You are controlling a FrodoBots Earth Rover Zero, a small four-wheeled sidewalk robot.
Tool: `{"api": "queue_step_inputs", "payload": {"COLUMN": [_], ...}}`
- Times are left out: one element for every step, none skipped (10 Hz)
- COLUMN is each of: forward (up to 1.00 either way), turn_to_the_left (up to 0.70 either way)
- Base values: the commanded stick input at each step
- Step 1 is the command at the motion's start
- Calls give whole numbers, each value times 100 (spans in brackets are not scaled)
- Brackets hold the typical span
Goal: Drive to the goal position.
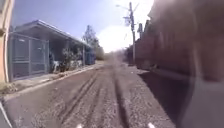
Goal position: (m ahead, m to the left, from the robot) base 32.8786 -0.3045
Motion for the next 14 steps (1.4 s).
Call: {"api": "queue_step_inputs", "payload": {"forward": [85, 85, 85, 85, 85, 85, 85, 85, 85, 85, 85, 85, 85, 85], "turn_to_the_left": [0, 0, 0, 0, 0, 0, 0, 0, 0, 0, 0, 0, 0, 0]}}
